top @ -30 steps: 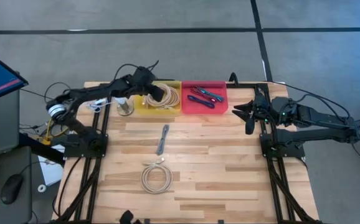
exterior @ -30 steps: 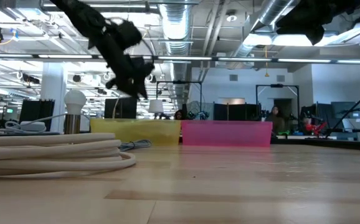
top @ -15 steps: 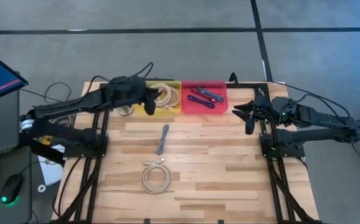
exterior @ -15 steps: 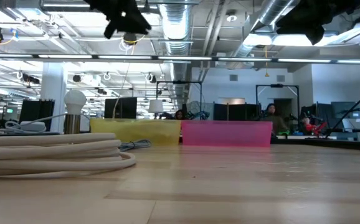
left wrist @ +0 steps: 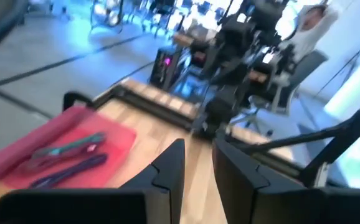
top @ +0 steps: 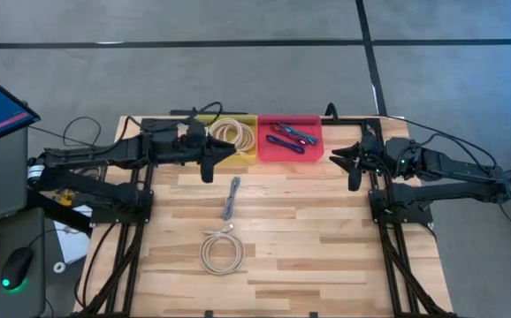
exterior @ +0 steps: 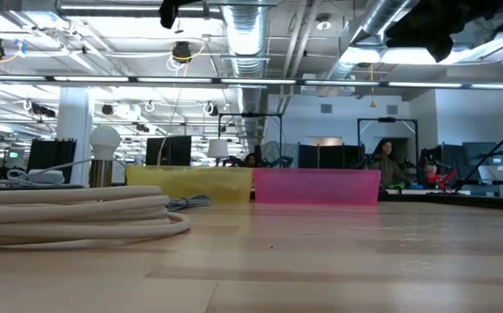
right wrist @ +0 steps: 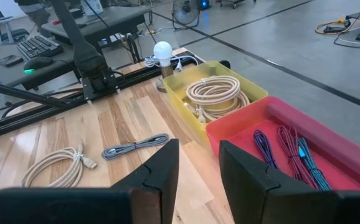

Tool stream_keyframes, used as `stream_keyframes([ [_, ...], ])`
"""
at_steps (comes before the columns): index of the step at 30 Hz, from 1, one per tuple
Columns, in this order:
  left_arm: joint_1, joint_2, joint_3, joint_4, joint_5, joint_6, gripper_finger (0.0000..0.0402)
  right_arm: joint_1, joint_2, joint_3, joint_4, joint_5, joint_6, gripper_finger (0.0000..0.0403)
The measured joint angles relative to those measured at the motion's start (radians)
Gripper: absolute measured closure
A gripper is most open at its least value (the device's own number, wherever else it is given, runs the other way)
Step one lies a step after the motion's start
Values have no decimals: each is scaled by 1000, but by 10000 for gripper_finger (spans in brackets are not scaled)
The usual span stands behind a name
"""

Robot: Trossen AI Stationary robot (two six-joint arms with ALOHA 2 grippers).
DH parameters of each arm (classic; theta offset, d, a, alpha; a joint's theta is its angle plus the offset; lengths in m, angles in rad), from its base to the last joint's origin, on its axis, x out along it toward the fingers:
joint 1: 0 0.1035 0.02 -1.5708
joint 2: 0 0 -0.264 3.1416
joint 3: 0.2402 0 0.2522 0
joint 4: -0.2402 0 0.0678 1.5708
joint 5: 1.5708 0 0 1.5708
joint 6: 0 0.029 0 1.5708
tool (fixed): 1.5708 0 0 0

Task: Pick & Place USB Port
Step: Put the small black and white charger cable into the red bin

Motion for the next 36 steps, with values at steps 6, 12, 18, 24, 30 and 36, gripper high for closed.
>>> stream_keyframes([
  [6,0,13,1,64,0,-93,321,0,0,0,0,0,0,296],
  [12,0,57,1,55,-38,-249,321,1,0,0,0,-3,0,296],
  [18,0,82,0,-2,-106,-333,351,1,0,0,-1,-4,0,296],
  [24,0,76,85,-110,-92,-340,397,1,0,0,-2,-4,0,296],
  [30,-33,75,182,-252,-174,-359,398,1,0,0,-2,-3,0,296],
  [36,-60,140,246,-411,-245,-445,398,1,0,0,-3,-3,0,296],
])
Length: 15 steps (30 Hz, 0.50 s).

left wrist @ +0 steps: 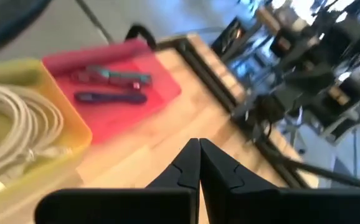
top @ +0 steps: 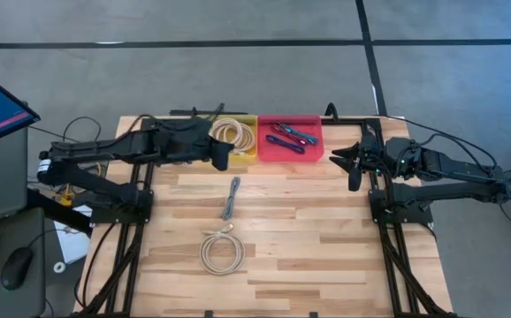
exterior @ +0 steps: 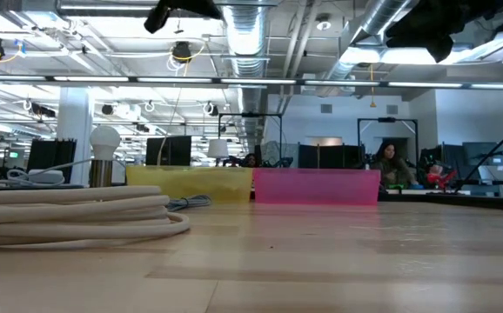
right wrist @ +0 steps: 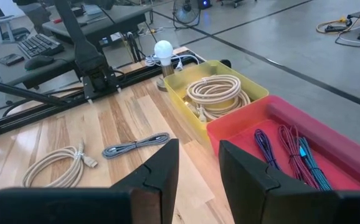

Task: Pick & Place USB Port
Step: Put the small black and white charger cable into the red bin

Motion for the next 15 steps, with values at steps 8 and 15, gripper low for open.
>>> stream_keyframes([
  [8,-6,187,88,-199,79,-99,399,-1,0,0,0,1,0,296],
  [15,-6,283,86,-365,111,-267,399,0,0,0,-1,2,0,296],
])
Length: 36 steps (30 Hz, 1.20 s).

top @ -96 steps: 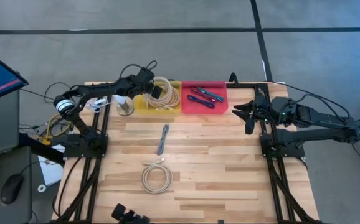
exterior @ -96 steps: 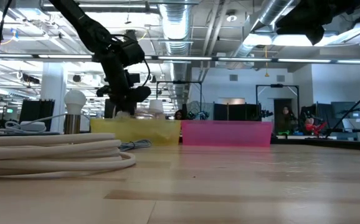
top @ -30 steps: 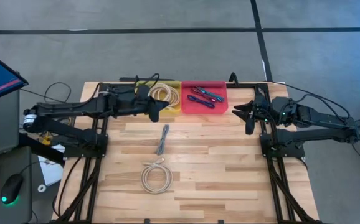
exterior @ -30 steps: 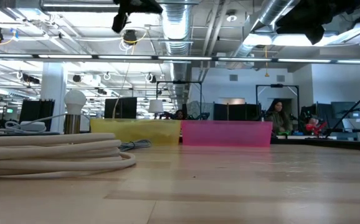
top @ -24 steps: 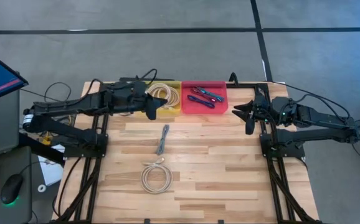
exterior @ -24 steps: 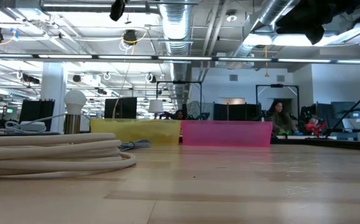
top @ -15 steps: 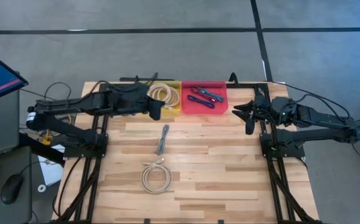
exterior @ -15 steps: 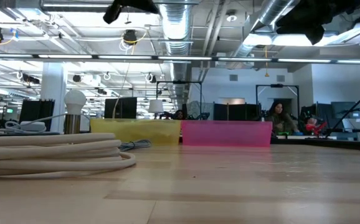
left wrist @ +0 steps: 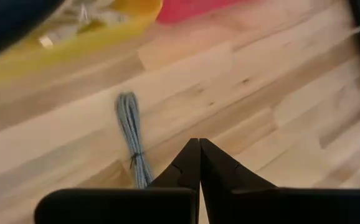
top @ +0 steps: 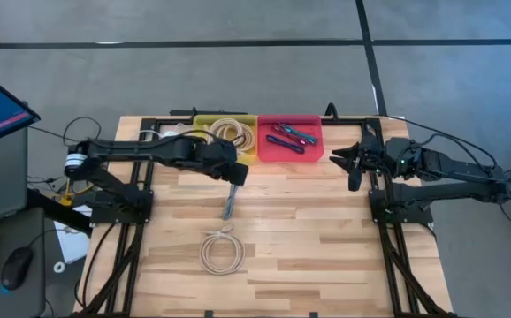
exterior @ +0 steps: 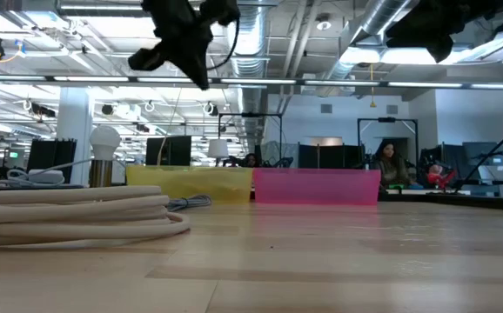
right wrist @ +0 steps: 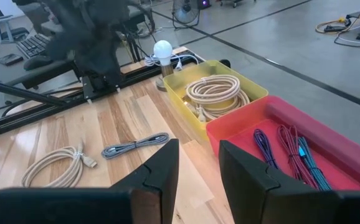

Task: Pick & Place USB Port
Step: Put the small black and white charger cable into the red bin

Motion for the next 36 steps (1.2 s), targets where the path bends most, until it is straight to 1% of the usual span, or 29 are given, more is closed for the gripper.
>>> stream_keyframes([
  [6,0,72,-31,1,35,-25,396,0,0,0,0,0,0,296],
  [10,2,110,-49,4,35,-18,381,0,0,0,0,0,0,296],
  [14,2,148,-56,3,35,10,348,0,0,0,-1,1,0,296],
  [17,2,174,-56,3,34,34,316,0,0,0,-1,1,0,296],
  [23,2,242,-56,6,33,35,246,0,0,0,-1,0,0,296],
  [26,2,284,-56,10,33,36,217,0,0,0,-1,0,0,296],
  [30,1,333,-56,15,31,36,195,0,0,0,-1,0,0,296],
  [36,2,388,-56,38,29,36,188,0,0,0,-2,0,0,296],
])
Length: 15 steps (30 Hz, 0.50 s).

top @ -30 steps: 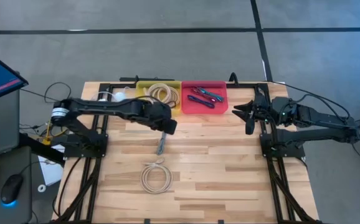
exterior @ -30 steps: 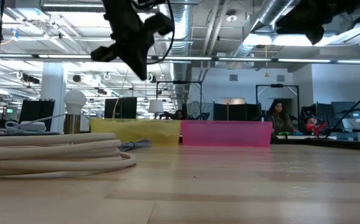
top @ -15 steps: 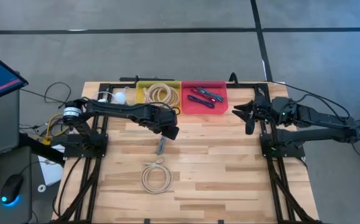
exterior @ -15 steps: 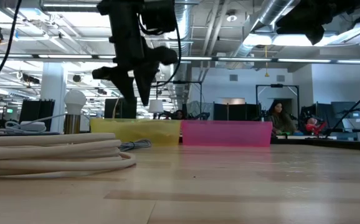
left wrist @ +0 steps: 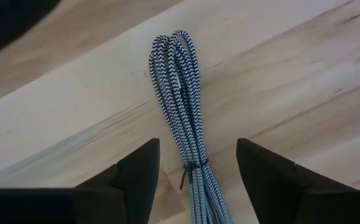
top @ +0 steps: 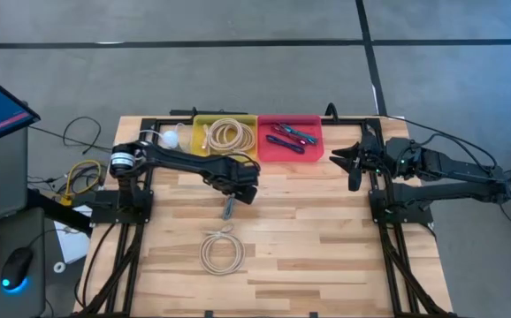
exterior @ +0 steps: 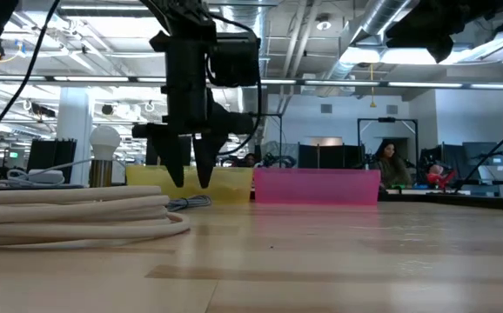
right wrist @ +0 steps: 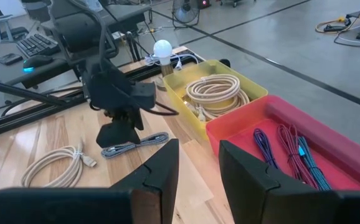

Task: Pick & Place USB Port
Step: Put the small black and white charger cable into the red bin

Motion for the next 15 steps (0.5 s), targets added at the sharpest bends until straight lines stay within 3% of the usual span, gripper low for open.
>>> stream_keyframes([
  [15,1,11,-27,156,-1,0,188,0,0,0,-3,0,0,296],
])
